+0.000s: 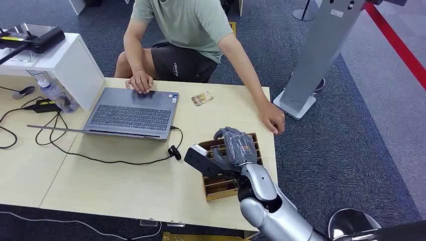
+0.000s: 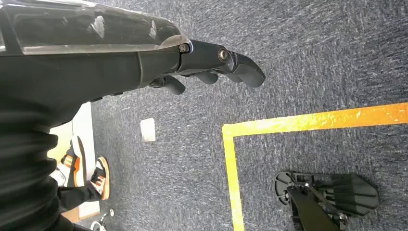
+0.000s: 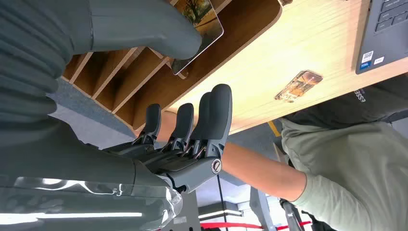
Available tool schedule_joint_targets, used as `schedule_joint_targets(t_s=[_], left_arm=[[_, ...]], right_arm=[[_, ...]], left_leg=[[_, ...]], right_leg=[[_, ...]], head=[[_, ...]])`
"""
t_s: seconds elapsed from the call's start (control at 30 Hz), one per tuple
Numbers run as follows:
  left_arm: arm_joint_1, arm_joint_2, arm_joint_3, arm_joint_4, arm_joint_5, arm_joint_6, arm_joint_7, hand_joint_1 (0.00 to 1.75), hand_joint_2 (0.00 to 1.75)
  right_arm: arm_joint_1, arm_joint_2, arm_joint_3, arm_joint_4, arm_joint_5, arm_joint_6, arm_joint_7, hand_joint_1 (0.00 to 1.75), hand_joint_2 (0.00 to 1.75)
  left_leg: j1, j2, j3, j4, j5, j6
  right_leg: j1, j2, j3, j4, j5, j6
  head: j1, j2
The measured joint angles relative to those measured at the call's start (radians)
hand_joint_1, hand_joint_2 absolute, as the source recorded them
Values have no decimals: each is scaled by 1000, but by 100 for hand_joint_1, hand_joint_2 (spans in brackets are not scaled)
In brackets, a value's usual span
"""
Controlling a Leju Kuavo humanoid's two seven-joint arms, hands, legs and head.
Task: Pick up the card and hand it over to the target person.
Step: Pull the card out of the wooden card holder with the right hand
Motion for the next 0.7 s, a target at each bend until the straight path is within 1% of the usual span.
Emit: schedule_joint_targets(t_s=[0.47, 0.7], left_arm=[[0, 0, -8, -2, -8, -4, -1, 0, 175], [-1, 0, -18, -2, -18, -8, -2, 0, 175]], right_arm=[[-6, 8, -12, 72, -10, -16, 2, 92, 175], [5, -1, -26, 73, -11, -19, 10, 87, 175]], left_leg=[[0, 0, 0, 0, 0, 0], [0, 0, 0, 0, 0, 0]], right_leg=[[0, 0, 0, 0, 0, 0], [0, 0, 0, 0, 0, 0]], head=[[0, 0], [0, 0]])
